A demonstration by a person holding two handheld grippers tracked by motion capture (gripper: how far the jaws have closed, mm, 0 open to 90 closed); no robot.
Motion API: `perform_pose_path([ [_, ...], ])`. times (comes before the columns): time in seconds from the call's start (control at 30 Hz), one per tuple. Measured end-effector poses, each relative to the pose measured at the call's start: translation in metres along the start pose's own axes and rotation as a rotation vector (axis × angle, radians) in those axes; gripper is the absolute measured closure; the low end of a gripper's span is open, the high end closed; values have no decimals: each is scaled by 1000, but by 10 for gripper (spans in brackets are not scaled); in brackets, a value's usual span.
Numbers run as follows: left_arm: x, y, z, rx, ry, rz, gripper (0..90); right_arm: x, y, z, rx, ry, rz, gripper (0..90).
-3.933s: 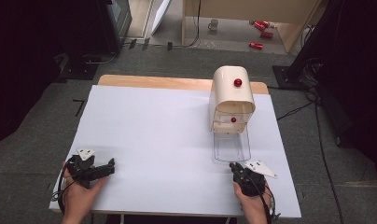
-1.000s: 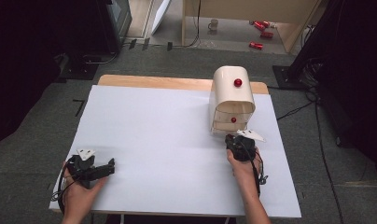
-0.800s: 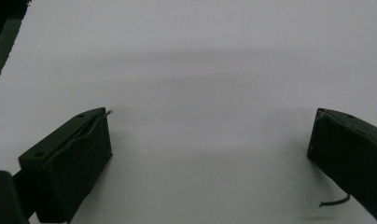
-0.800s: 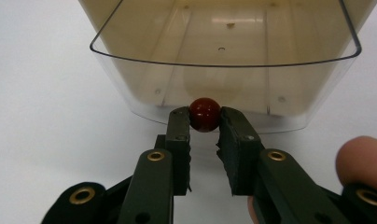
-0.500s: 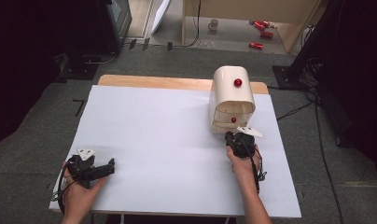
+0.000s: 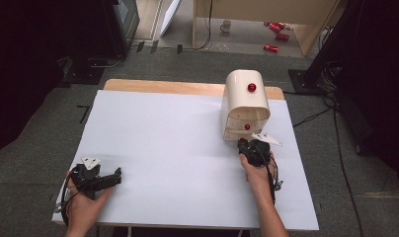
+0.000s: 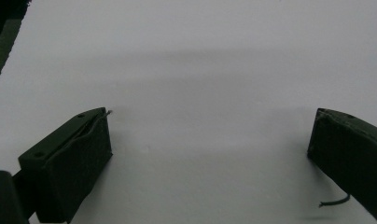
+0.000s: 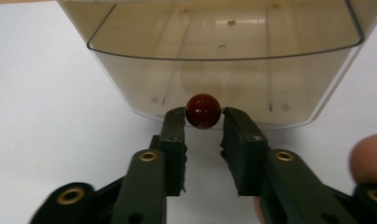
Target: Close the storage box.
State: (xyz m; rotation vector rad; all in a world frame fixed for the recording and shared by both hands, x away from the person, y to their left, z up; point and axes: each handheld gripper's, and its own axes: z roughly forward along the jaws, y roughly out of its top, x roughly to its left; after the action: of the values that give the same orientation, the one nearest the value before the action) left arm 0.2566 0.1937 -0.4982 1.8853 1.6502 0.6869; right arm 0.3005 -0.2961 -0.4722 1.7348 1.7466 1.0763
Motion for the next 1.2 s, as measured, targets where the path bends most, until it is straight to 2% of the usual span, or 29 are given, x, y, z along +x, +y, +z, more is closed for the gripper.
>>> perform_pose_path([
  [0.1,0,0,0,0,0,0,0,0,-1,-2,1,22,2,600],
  [0.13,0,0,0,0,0,0,0,0,-3,-7,-11,37,-2,539],
  [0.2,0,0,0,0,0,0,0,-1,-5,-12,-12,41,-8,510],
  [0.23,0,0,0,0,0,0,0,-2,-6,-14,-15,36,-5,460],
  [0.3,0,0,0,0,0,0,0,-4,-7,-17,-10,18,4,470],
  [0.33,0,0,0,0,0,0,0,-9,-9,-25,-17,-7,16,483],
  [0.47,0,0,0,0,0,0,0,-16,-14,-35,-11,-15,11,438],
  [0.53,0,0,0,0,0,0,0,-23,-19,-46,-7,-11,7,348],
  [0.57,0,0,0,0,0,0,0,-23,-19,-46,-7,-11,7,348],
  [0.6,0,0,0,0,0,0,0,-26,-22,-53,-2,-7,0,266],
  [0.67,0,0,0,0,0,0,0,-29,-26,-59,6,-10,-1,173],
  [0.7,0,0,0,0,0,0,0,-29,-26,-59,6,-10,-1,173],
  [0.73,0,0,0,0,0,0,0,-32,-30,-64,18,-4,-11,112],
  [0.77,0,0,0,0,0,0,0,-32,-30,-64,18,-4,-11,112],
  [0.8,0,0,0,0,0,0,0,-35,-36,-69,29,-9,-35,51],
  [0.83,0,0,0,0,0,0,0,-37,-38,-71,31,-6,-39,19],
  [1.03,0,0,0,0,1,0,0,-48,-49,-81,51,-11,-29,0],
  [1.2,0,0,0,0,1,0,0,-63,-66,-89,88,-45,-11,0],
])
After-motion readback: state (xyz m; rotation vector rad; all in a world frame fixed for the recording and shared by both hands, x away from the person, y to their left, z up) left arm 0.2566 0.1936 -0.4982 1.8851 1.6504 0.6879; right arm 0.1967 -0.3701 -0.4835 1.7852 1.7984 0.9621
